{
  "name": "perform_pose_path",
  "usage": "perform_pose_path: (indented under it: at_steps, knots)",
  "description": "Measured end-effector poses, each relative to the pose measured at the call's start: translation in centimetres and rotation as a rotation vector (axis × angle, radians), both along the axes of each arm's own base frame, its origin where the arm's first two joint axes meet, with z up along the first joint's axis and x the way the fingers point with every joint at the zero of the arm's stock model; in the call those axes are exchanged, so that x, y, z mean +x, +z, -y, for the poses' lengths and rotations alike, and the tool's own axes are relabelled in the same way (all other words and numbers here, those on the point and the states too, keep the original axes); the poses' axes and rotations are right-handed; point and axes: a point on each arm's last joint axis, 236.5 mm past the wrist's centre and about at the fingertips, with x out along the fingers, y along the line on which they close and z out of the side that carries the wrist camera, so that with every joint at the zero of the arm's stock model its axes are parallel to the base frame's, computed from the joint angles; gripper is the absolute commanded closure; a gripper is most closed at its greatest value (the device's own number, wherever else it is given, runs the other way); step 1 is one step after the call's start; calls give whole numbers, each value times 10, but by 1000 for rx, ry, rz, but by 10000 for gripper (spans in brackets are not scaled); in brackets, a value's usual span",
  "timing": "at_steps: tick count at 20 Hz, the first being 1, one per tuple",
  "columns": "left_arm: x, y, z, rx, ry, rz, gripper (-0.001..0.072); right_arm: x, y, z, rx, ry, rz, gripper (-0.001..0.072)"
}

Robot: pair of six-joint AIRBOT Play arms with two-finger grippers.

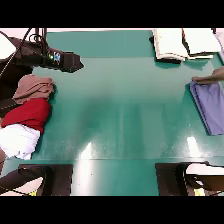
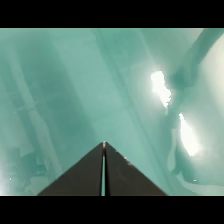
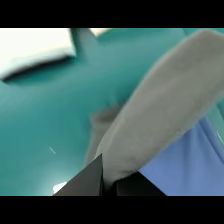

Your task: Fold the shirts.

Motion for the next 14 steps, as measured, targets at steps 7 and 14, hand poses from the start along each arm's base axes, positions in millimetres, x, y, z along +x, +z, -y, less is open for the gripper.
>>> perform_pose_path:
  at_steps: [7,14]
  knots:
    - [-1,-1,0,21,-23,17,682,-103,-79,12,93,-163,-256,182]
    - [-1,-1,0,25,-27,21,681,-130,-88,2,133,-214,-245,135]
